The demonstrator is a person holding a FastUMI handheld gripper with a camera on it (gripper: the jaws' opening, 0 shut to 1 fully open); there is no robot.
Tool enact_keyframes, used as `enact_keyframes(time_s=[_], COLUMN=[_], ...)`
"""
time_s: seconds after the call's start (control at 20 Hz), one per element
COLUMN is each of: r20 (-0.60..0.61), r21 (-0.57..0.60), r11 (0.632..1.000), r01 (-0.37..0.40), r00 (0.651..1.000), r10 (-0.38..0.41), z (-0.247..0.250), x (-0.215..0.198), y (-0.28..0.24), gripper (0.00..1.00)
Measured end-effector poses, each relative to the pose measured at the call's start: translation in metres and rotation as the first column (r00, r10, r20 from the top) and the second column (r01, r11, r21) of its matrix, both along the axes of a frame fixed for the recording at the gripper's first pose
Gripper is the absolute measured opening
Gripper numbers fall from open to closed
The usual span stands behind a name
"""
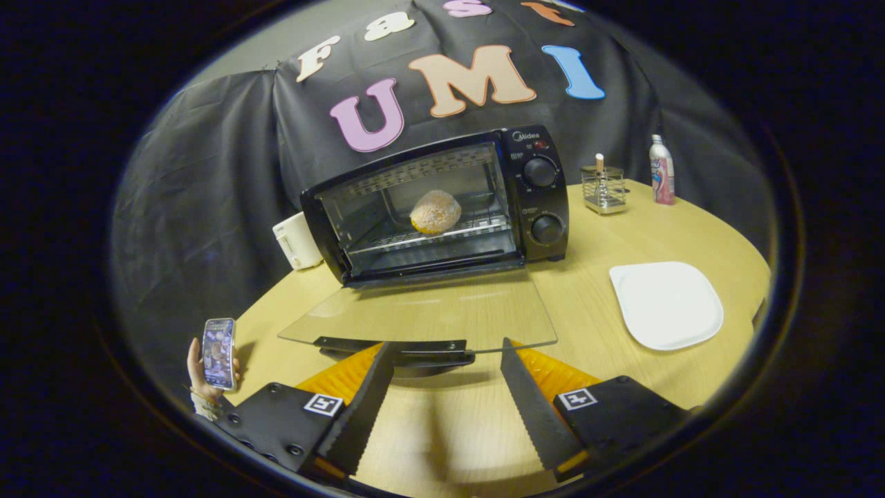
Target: Open the toaster oven, put the food inside, and close the toaster oven door.
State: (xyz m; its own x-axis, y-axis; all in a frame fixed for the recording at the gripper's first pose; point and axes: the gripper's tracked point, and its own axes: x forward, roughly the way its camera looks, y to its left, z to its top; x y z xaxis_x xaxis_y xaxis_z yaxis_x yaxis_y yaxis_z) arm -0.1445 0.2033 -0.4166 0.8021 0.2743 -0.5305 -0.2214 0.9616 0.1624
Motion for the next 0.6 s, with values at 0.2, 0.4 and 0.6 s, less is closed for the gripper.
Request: enact_keyframes(time_s=[0.2,0.4,0.6], r20=[0.025,0.069,0.108], r21=[0.02,0.058,0.071], r11=[1.0,0.998,0.997], r01=[-0.008,-0.003,-0.009], r00=[1.0,0.998,0.994], r10=[0.007,-0.001,0.001], z=[0.019,0.043,0.065], x=[0.007,0.018,0.034], y=[0.004,0.009,0.015], gripper=[0.96,0.96,0.97])
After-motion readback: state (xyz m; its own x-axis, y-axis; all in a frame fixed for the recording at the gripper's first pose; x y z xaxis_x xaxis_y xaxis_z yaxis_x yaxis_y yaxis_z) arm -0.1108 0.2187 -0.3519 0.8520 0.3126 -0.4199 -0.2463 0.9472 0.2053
